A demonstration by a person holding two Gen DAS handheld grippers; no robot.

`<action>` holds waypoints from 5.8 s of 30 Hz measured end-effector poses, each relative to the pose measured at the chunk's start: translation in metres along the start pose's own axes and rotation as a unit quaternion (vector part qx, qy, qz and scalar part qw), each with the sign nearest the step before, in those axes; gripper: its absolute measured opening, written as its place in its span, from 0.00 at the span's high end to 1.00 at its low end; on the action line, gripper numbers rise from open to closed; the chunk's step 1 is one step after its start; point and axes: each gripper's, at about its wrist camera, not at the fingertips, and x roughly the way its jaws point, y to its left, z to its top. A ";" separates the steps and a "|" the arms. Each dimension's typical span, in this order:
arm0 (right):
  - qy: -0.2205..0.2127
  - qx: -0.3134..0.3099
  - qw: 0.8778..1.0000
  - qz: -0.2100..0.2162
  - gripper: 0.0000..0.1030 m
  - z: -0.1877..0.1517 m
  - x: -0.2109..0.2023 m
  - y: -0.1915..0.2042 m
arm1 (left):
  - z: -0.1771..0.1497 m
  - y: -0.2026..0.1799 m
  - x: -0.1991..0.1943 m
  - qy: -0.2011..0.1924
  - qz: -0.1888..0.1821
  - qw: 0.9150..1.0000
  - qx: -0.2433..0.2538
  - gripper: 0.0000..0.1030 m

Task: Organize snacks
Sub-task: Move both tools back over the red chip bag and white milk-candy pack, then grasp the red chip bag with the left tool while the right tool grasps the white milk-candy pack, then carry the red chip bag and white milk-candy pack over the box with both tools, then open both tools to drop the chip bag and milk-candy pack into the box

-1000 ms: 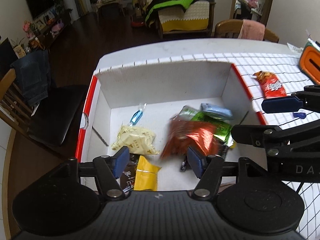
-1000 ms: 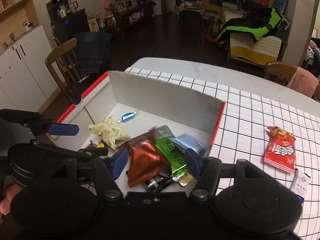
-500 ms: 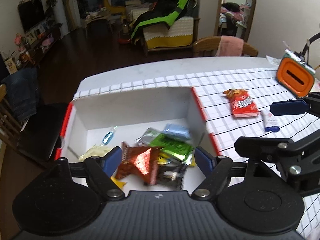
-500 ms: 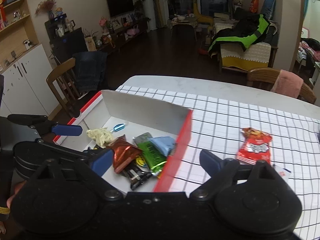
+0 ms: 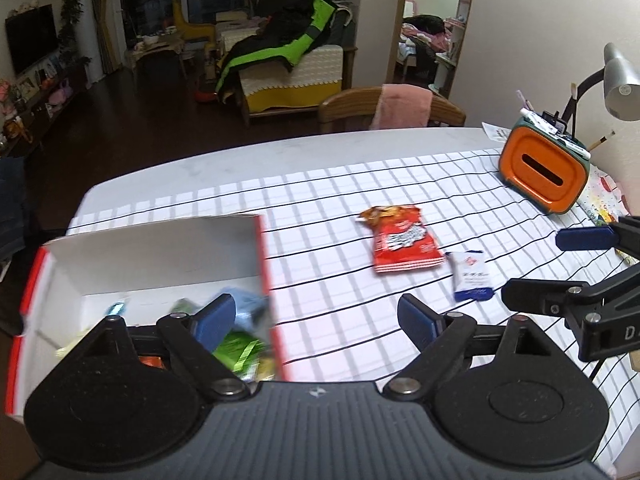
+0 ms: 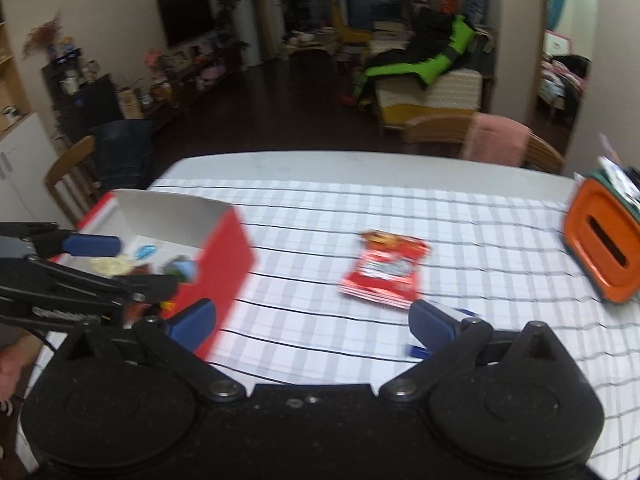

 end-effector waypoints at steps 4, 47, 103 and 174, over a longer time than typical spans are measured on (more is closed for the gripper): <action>0.009 0.012 1.000 -0.022 0.00 -0.010 0.007 -0.041 | 0.013 -0.030 0.027 0.013 -0.009 1.000 0.003 0.14; 0.148 0.039 0.987 -0.054 0.15 -0.023 0.167 -0.111 | 0.108 -0.127 0.300 0.216 0.040 0.973 -0.072 0.13; 0.007 0.024 0.999 0.029 0.55 -0.015 0.012 -0.058 | -0.064 -0.013 -0.126 0.112 0.037 0.992 -0.049 0.30; 0.066 -0.056 0.994 0.074 0.45 0.014 0.126 0.196 | -0.066 0.208 -0.056 0.107 0.089 0.989 -0.058 0.27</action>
